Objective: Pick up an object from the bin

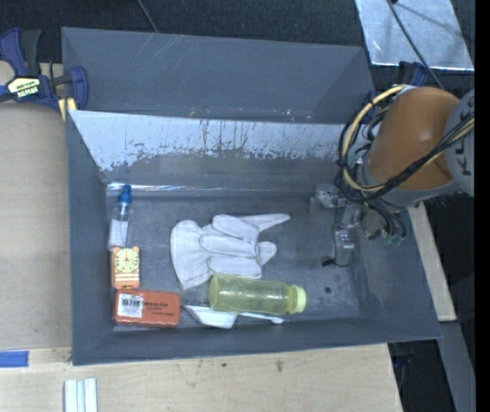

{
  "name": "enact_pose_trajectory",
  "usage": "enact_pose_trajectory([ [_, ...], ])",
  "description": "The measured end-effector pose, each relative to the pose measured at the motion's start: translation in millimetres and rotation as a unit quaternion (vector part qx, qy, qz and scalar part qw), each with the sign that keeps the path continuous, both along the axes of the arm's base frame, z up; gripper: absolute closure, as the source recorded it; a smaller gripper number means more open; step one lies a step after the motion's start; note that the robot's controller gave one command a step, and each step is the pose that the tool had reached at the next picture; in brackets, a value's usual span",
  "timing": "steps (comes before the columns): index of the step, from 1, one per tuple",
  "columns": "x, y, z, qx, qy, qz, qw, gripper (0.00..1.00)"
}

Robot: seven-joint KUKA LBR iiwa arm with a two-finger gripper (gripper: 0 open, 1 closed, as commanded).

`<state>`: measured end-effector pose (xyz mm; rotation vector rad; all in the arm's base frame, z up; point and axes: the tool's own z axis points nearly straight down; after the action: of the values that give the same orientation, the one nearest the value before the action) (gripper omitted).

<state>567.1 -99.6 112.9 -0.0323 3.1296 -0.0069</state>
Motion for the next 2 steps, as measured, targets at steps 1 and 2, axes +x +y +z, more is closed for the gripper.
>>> enact_pose_trajectory([
  [1, -17.7, 23, -35, 0.004, 0.0056, -0.008, 0.9999, 0.00],
  [2, -0.9, 44, -16, 0.001, 0.0073, -0.039, 0.9992, 0.00],
])
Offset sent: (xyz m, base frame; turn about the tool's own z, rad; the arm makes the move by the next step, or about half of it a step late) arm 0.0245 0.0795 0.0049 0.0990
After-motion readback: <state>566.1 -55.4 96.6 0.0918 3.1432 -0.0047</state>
